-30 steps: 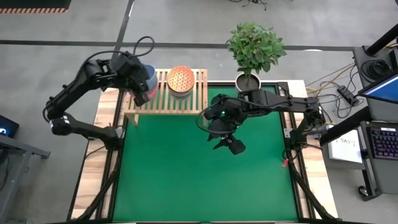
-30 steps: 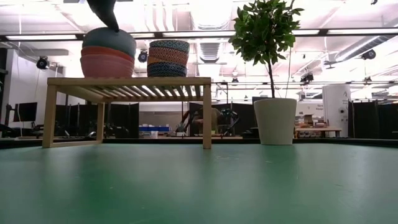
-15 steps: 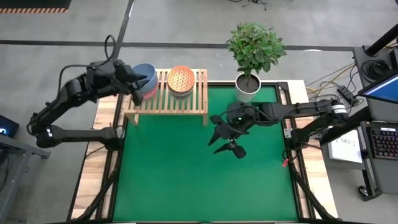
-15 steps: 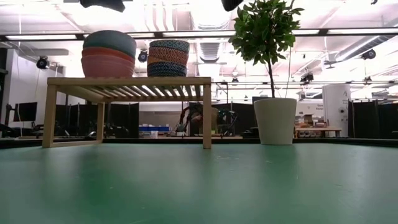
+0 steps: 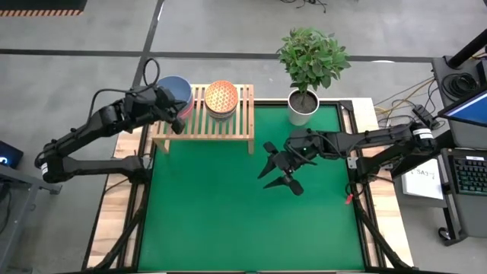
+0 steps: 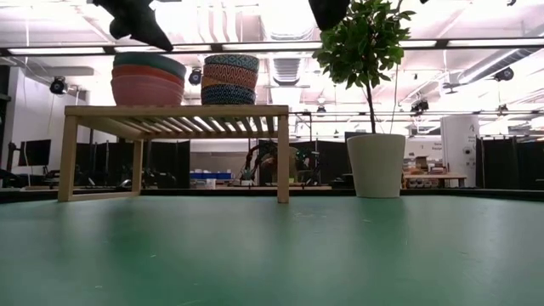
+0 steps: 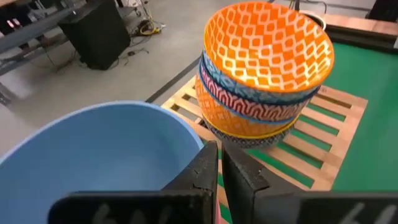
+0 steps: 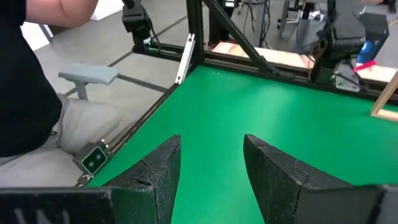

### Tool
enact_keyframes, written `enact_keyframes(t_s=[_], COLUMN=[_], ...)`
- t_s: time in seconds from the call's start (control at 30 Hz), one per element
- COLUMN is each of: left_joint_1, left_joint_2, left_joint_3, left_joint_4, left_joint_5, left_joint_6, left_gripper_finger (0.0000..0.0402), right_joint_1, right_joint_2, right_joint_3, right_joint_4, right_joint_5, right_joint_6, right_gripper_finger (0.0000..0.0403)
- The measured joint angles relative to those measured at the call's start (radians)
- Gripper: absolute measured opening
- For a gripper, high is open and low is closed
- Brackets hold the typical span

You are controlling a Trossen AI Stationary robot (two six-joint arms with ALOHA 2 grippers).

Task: Place and stack bowls onto a shelf
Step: Stack the blue bowl on top of the green bowl on the shelf, then return to Home Position

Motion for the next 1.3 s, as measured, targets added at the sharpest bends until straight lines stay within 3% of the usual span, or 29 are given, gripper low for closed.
enact_keyframes(t_s=[0.17, 0.27, 0.47, 0.67, 0.77, 0.97, 1.17, 1.3], left_joint_1=[0.000, -0.001, -0.035, -0.117, -0.150, -0.228, -0.303, -0.367], left_joint_2=[-0.002, -0.021, -0.139, -0.298, -0.344, -0.344, -0.286, -0.248], left_joint_3=[0.010, 0.025, -0.045, -0.263, -0.313, -0.337, -0.417, -0.485], left_joint_4=[-0.006, -0.010, 0.006, 0.228, 0.310, 0.385, 0.749, 0.756], left_joint_5=[0.004, 0.056, 0.357, 0.529, 0.640, 0.643, 0.636, 0.645], left_joint_6=[-0.003, -0.012, -0.027, -0.076, -0.078, -0.118, -0.189, -0.180], left_gripper_finger=[0.0001, 0.0000, 0.0000, 0.0000, 0.0000, 0.0000, 0.0000, 0.0000], right_joint_1=[0.000, 0.000, 0.000, -0.023, -0.050, -0.116, -0.175, -0.184], right_joint_2=[0.000, 0.000, -0.026, -0.100, -0.147, -0.213, -0.241, -0.242], right_joint_3=[-0.015, -0.028, -0.115, -0.231, -0.286, -0.377, -0.430, -0.433], right_joint_4=[0.008, 0.008, 0.069, 0.167, 0.214, 0.305, 0.366, 0.365], right_joint_5=[0.035, 0.045, 0.045, 0.042, 0.045, 0.047, 0.047, 0.046], right_joint_6=[0.010, -0.015, -0.051, -0.070, -0.070, -0.059, -0.030, -0.019], right_gripper_finger=[0.0164, 0.0164, 0.0164, 0.0164, 0.0164, 0.0164, 0.0164, 0.0164])
